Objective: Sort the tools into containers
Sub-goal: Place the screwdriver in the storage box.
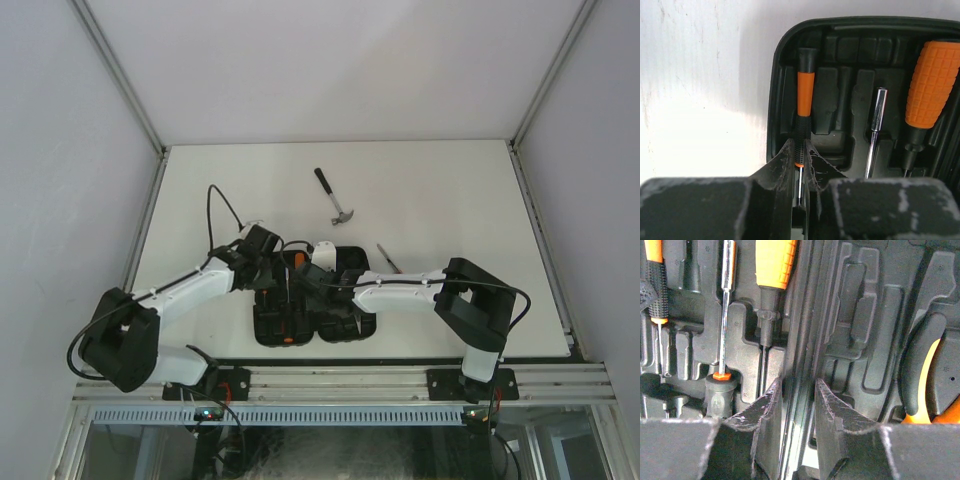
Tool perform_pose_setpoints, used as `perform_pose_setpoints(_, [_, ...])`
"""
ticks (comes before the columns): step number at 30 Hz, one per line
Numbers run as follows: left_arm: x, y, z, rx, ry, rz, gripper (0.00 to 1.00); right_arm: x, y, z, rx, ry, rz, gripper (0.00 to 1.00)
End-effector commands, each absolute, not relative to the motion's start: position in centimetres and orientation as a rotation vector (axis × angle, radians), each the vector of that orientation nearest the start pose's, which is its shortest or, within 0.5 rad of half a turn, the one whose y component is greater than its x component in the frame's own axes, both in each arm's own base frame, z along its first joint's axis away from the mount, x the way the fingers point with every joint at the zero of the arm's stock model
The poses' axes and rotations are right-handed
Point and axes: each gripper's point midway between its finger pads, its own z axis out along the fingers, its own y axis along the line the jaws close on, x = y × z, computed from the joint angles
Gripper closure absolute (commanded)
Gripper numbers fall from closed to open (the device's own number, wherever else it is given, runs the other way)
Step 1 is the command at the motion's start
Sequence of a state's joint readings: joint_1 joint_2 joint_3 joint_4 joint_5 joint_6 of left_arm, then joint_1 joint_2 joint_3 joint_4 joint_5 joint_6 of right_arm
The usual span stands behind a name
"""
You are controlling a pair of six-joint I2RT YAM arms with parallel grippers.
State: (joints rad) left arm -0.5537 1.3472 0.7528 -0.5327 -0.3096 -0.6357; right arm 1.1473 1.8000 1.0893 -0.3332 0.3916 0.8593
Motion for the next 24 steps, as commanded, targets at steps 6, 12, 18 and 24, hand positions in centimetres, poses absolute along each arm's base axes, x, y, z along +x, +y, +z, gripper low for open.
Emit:
perform_pose_setpoints(6, [27.3, -13.0, 6.1, -0.201, 2.537, -0.035, 0.86, 15.3, 30.5, -2.8, -0.418, 2.723, 0.056, 0.86])
perform_pose_setpoints(12, [27.5, -13.0, 6.5, -0.204, 2.529, -0.036, 0.86, 15.2, 30.4, -3.0, -0.423, 2.726, 0.051, 0.86])
perform_pose_setpoints(18, [27.5, -12.9, 6.7, -0.200, 2.529, -0.026, 0.87, 15.2, 30.4, -3.0, -0.422, 2.728, 0.052, 0.87])
perform_pose_setpoints(24, [27.7, -12.9, 7.7, -0.207, 2.507, -0.036, 0.86, 15.2, 30.3, -3.2, -0.426, 2.731, 0.047, 0.86])
